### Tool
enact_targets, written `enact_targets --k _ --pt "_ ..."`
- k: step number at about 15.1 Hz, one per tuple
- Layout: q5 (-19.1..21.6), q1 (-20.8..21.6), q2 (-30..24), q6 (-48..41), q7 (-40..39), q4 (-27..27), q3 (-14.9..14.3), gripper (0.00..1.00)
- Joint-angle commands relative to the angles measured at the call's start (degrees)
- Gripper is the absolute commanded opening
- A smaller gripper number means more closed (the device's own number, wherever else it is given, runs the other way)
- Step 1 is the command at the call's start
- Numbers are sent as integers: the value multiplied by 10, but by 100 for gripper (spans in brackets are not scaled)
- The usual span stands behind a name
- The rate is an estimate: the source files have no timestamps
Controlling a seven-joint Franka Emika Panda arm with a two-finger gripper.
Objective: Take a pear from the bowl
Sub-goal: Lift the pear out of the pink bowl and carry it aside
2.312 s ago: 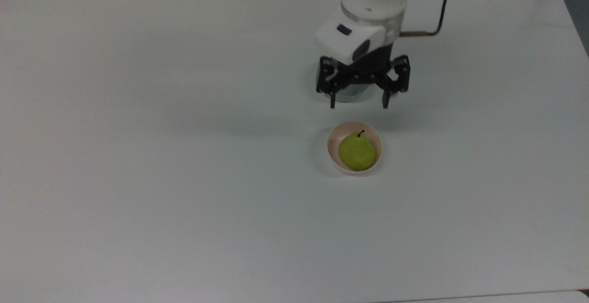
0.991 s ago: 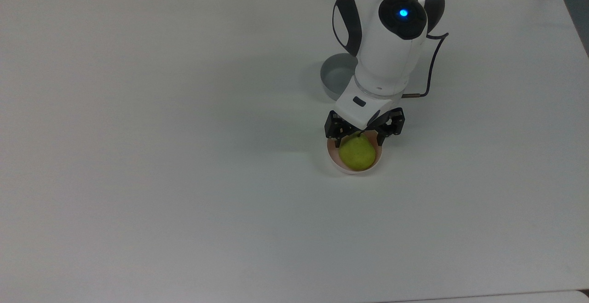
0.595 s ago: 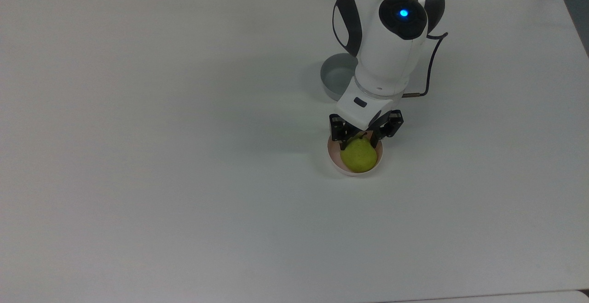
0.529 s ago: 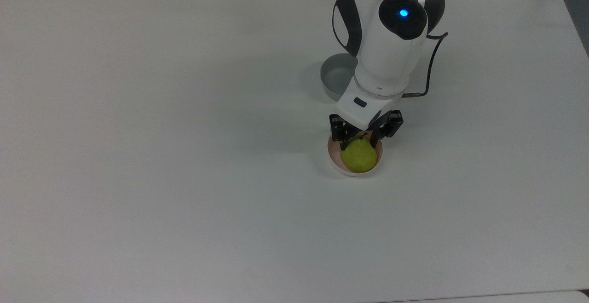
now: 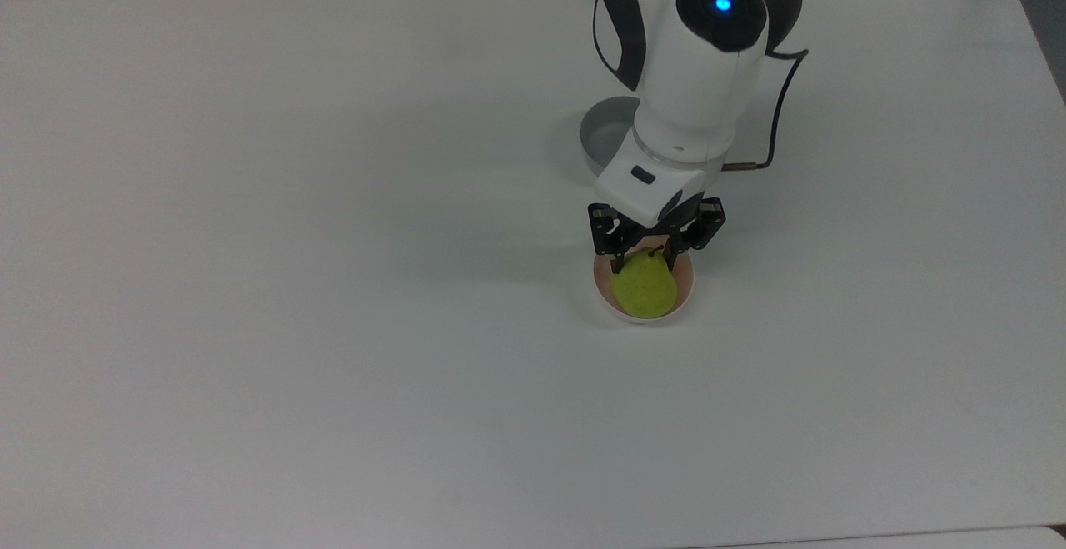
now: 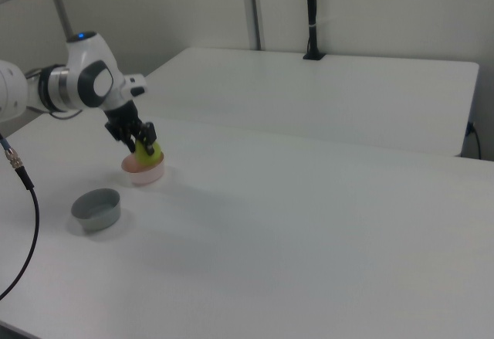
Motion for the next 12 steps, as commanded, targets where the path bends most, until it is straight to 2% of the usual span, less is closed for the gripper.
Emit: enact_targets --k 1,3,5,7,8,11,12 --pt "7 -4 -73 -35 -15 -13 -7 15" --pt "7 -10 -93 -50 -15 -14 -7 15" --pt "7 -31 -114 -85 -28 -15 -2 15" --pt "7 -65 -160 -128 -70 -40 11 15" --pt "7 -87 -180 -140 -87 -56 24 15" --pt "0 -187 -214 -190 -140 -83 88 16" --pt "-12 -205 -216 -202 -153 -84 92 16"
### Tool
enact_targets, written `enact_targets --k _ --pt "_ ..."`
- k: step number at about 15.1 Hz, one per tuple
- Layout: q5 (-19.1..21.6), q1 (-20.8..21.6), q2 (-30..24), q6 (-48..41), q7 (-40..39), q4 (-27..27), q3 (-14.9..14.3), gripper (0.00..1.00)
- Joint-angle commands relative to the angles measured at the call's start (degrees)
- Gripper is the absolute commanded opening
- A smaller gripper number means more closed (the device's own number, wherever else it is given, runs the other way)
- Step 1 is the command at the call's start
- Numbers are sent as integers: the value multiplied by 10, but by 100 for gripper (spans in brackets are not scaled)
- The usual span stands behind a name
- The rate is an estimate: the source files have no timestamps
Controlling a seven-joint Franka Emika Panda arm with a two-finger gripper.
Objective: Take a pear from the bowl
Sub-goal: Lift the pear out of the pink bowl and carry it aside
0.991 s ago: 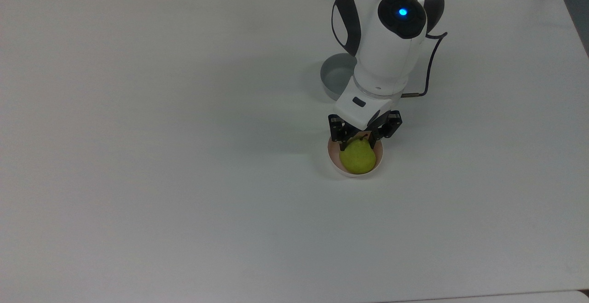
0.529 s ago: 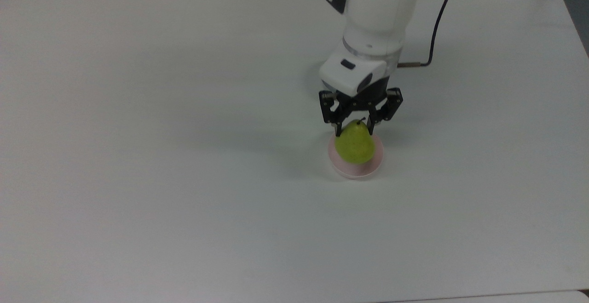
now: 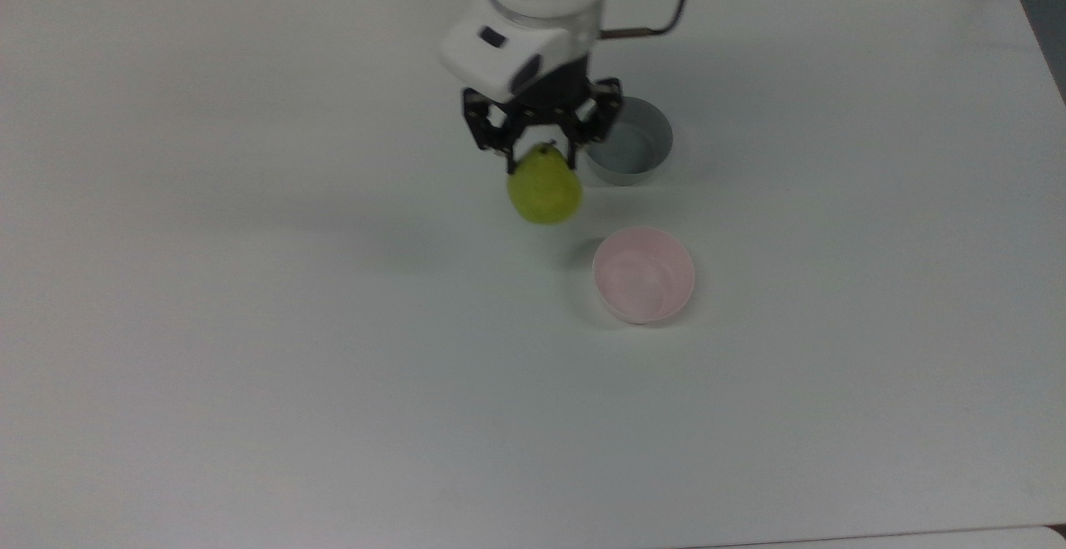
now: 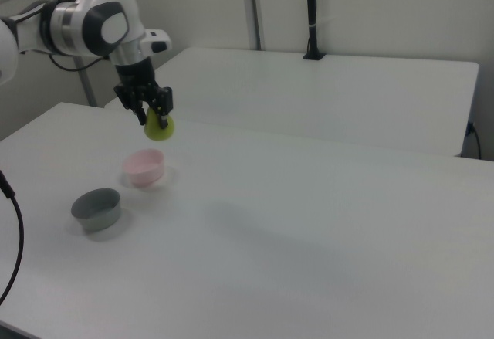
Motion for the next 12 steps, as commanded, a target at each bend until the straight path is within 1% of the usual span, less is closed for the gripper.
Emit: enact_targets --k 1,3,6,9,12 --pt "-29 -86 -51 -39 -56 -57 50 16" --pt "-48 -111 -53 -39 -58 -71 51 16" --pt "-68 -122 -47 -30 -58 -87 51 16" --pt "-85 -117 -15 23 -53 -120 51 18" --pt "-98 -116 14 42 -55 -123 50 20"
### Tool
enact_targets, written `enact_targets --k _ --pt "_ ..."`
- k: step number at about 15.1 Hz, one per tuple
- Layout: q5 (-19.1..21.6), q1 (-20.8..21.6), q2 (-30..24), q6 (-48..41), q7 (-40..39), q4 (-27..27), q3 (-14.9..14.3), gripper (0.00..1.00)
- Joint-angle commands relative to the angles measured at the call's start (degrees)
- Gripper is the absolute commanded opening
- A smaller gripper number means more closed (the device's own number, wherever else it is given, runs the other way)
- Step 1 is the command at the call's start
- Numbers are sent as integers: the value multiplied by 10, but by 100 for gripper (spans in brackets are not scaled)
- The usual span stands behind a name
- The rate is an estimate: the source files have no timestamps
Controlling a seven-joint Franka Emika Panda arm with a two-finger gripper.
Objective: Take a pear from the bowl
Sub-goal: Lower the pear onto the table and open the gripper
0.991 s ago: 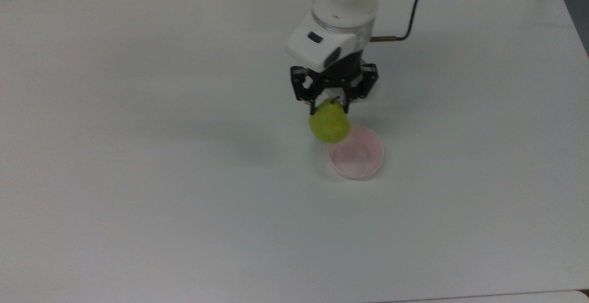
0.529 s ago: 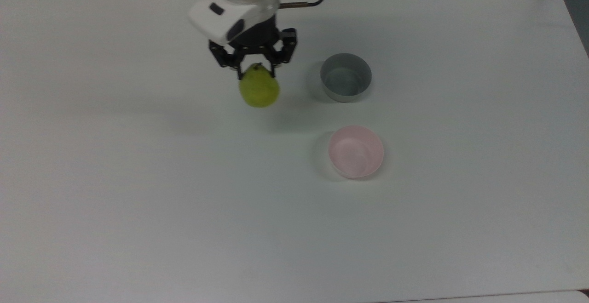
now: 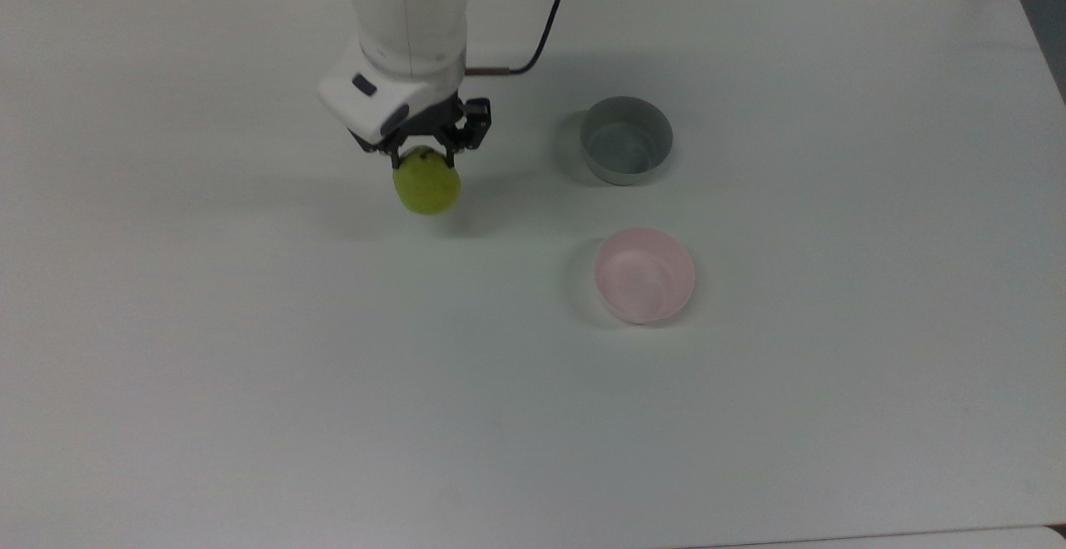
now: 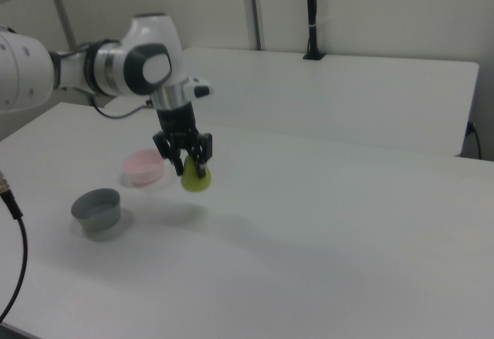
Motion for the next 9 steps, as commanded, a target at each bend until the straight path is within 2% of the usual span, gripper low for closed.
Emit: enact_targets --k 1,4,6,8,9 --pt "-20 2 22 32 -3 -17 0 20" --pt "-24 2 39 32 -4 -19 -1 20" --pt "-33 2 46 32 -4 -19 0 26" --pt "-33 1 46 32 -18 -25 0 47" --pt "-33 -1 46 32 -22 -25 0 67"
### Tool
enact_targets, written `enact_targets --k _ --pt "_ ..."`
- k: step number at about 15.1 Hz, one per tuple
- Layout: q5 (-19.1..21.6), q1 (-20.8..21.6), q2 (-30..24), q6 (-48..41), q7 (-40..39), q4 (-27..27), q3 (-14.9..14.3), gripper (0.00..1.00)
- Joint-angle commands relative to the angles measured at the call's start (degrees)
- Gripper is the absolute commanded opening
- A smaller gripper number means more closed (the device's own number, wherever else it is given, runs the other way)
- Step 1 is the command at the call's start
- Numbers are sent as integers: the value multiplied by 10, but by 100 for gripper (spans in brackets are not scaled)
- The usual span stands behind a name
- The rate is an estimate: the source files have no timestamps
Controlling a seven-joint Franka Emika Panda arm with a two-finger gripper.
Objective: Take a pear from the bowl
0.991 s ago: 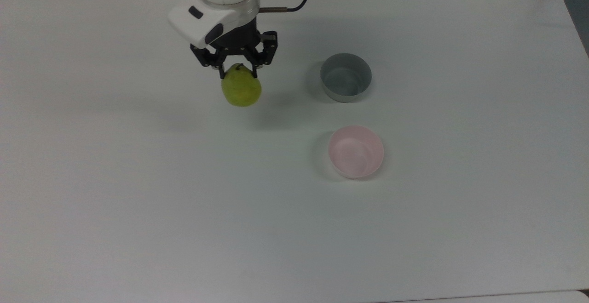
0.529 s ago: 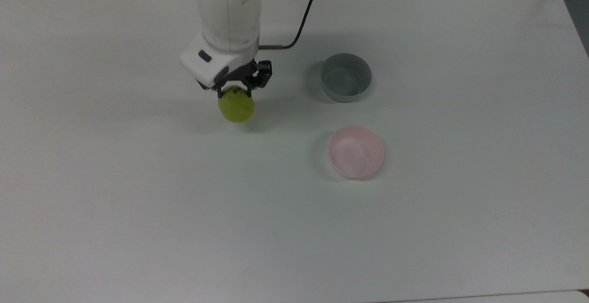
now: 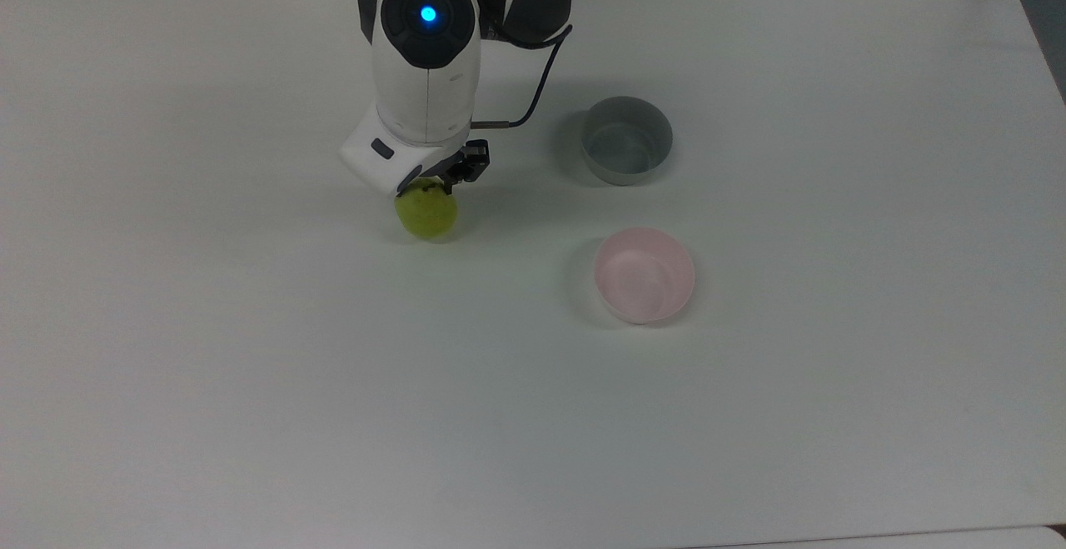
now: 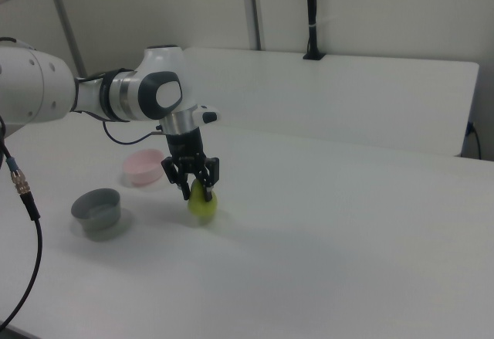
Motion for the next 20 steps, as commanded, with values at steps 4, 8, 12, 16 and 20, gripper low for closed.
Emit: enact_targets --k 4,8,12,16,20 --pt "-9 -1 -12 10 -15 -14 -2 100" --pt "-6 -4 -34 4 -16 -8 -2 100" --pt "4 -4 -73 -50 -11 29 -3 100" --pt "60 -22 -129 -111 -12 51 -6 100" --pt "64 -29 -162 -172 -20 59 -13 100"
